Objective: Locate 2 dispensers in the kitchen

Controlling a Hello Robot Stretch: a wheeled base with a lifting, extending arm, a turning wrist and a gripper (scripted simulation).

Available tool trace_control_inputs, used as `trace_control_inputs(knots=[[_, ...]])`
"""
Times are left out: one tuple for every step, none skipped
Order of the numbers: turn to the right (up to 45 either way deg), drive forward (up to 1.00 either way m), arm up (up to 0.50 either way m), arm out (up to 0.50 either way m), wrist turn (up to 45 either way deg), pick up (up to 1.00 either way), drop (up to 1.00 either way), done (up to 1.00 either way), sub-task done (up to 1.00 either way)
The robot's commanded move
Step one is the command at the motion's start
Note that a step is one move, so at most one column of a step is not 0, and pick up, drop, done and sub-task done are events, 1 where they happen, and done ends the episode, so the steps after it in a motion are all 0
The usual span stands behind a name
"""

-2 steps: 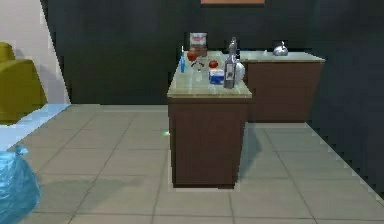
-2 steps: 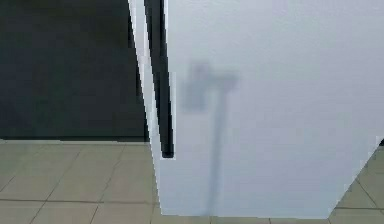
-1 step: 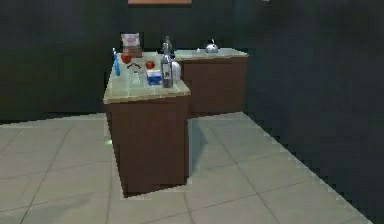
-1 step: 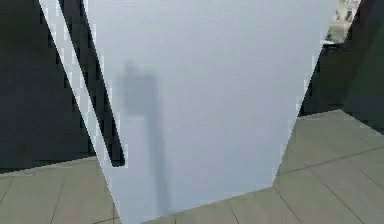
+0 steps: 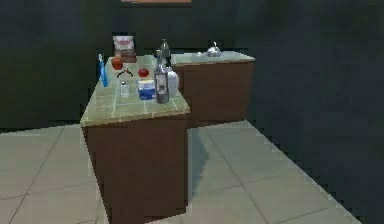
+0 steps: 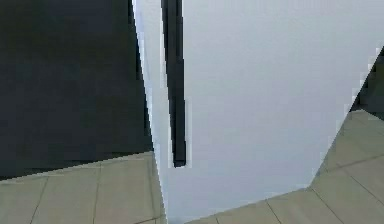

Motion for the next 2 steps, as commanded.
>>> trace_control_inputs(knots=[[27.0, 0.00, 0.00, 0.00, 0.0, 0.00, 0.00, 0.00, 0.00], [0.0, 0.75, 0.00, 0.00, 0.0, 0.00, 0.00, 0.00, 0.00]])
